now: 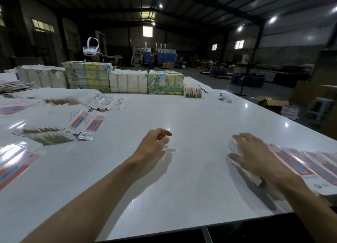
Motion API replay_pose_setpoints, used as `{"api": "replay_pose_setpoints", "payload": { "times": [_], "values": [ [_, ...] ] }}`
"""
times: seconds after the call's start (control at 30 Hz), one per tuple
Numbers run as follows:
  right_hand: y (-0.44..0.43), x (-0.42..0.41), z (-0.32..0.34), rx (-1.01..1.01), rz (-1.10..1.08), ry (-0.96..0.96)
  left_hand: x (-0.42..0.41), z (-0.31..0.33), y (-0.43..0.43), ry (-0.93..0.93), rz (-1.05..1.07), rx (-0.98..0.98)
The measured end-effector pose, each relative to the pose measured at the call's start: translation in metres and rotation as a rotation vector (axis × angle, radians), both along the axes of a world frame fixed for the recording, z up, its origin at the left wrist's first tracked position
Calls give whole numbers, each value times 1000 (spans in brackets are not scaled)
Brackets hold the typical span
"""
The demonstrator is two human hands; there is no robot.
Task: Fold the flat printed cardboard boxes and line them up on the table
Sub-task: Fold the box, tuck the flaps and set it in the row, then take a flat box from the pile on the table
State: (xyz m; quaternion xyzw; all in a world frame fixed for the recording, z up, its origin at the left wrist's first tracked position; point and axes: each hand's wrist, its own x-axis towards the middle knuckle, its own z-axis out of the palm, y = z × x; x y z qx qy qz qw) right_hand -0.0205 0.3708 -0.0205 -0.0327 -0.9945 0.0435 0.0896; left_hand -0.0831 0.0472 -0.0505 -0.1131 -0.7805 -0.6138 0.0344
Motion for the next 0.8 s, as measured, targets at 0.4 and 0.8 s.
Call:
{"api": "replay_pose_setpoints", "payload": {
  "times": [0.4,0.8],
  "values": [
    [-192,-60,0,-355,417,296,-2,22,-27,78,281,-264],
    [-193,-82,-33,-482,568,182,51,73,-221,-370,795,-1296]
  ]
}}
